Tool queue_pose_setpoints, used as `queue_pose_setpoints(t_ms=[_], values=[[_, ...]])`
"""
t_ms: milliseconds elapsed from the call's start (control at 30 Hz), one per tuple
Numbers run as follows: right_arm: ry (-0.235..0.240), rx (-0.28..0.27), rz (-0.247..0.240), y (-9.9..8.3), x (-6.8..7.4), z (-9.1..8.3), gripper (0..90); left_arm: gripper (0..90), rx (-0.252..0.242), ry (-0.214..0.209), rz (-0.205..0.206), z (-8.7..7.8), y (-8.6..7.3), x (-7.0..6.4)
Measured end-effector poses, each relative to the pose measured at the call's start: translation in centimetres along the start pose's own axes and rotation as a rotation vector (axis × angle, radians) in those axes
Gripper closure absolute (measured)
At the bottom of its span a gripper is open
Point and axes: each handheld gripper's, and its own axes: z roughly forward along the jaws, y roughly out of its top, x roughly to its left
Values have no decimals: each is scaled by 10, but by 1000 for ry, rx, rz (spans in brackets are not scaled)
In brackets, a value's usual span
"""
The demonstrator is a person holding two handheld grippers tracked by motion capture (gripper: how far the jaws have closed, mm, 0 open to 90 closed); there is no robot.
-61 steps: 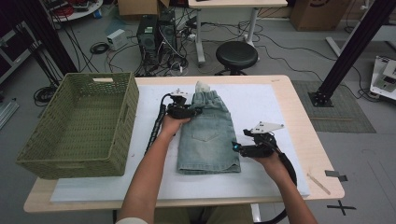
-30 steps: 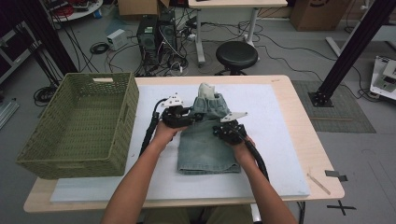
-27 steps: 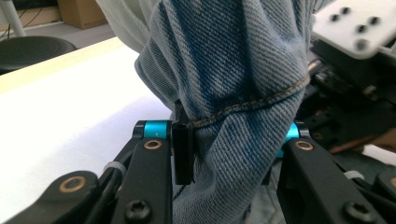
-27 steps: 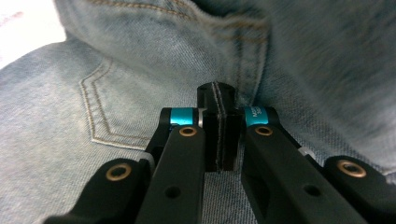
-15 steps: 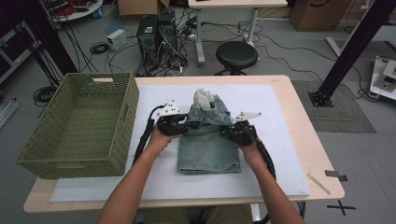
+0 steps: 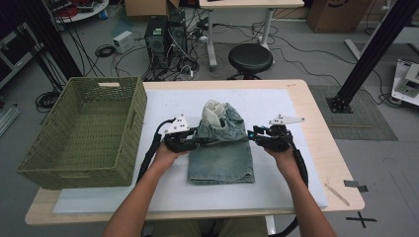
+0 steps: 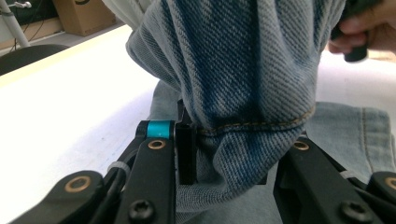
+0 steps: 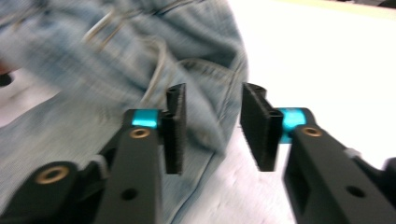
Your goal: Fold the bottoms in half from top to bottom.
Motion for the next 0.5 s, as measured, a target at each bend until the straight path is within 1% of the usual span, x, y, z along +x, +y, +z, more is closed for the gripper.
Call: queue_pose_setpoints(t_ms=[33, 100, 133, 200, 233, 267, 300, 333, 367, 400, 433, 467, 500], values=[[-15, 0, -7, 3, 0, 3, 550, 707, 3, -2, 0, 0, -1, -1], [-27, -2, -31, 10, -1, 11, 483, 710, 6, 0, 3, -1, -2, -2], [-42, 0, -51, 13, -1, 15, 460, 713, 9, 0, 4, -2, -3, -2], [-39, 23, -74, 20, -1, 25, 413, 720, 8, 3, 1, -3, -5, -3], [-47, 29, -98, 23, -1, 30, 389, 721, 6, 5, 0, -3, -5, -2], [-53, 35, -112, 25, 0, 34, 390, 721, 5, 5, -2, -3, -6, -2], [-49, 44, -131, 28, 0, 38, 402, 721, 3, 6, -5, -3, -6, -3], [-54, 51, -155, 31, 1, 42, 442, 722, 4, 2, -6, -2, -7, -2], [-52, 49, -178, 34, 3, 45, 515, 723, 6, 1, -2, -3, -7, -2], [-44, 56, -193, 36, 3, 48, 558, 723, 5, 1, -2, -3, -6, -2], [-42, 68, -208, 38, 4, 50, 647, 723, 6, 1, -2, -3, -6, -2], [-45, 77, -226, 40, 6, 51, 757, 723, 5, 2, -5, -3, -7, -2], [-58, 73, -242, 40, 9, 52, 852, 723, 7, 3, -5, -3, -7, -2]])
